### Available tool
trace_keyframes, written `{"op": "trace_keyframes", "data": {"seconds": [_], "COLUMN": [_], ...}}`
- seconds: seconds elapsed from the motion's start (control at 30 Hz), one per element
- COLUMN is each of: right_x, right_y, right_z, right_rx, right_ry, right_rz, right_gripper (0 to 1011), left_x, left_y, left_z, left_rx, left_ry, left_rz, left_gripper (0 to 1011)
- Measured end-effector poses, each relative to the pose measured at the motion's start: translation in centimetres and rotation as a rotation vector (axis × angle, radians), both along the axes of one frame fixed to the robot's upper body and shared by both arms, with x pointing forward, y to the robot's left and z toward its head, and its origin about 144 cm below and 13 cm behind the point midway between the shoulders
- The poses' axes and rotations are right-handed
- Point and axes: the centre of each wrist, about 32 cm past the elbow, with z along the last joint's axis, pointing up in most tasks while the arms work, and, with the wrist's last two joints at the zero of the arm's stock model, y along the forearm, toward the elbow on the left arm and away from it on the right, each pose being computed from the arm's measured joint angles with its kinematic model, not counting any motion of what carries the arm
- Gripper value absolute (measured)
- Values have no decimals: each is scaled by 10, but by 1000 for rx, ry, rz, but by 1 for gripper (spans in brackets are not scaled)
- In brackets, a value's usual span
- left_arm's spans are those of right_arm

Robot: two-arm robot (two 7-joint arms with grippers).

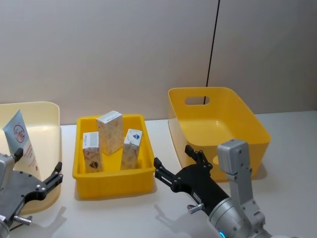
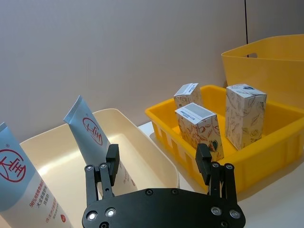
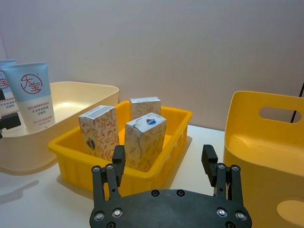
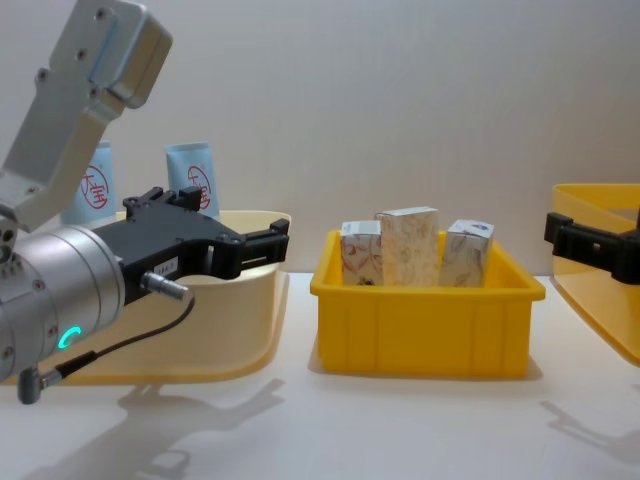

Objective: Bimanual collaborative sorting of washing and personal care products

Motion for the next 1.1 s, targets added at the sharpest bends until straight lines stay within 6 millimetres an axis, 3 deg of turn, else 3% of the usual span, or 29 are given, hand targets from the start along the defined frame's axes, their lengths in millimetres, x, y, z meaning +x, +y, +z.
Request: {"op": "trace_keyframes", "data": {"seconds": [1.1], "right_x": [0], "right_y": [0], "right_z": [0], "right_rx": [0], "right_ry": [0], "right_rz": [0], "right_gripper": [1001], "left_x": [0], "left_y": [0], "left_z": [0], "left_rx": [0], "left_ry": [0], "left_rz": [0], "left_gripper": [1003]}}
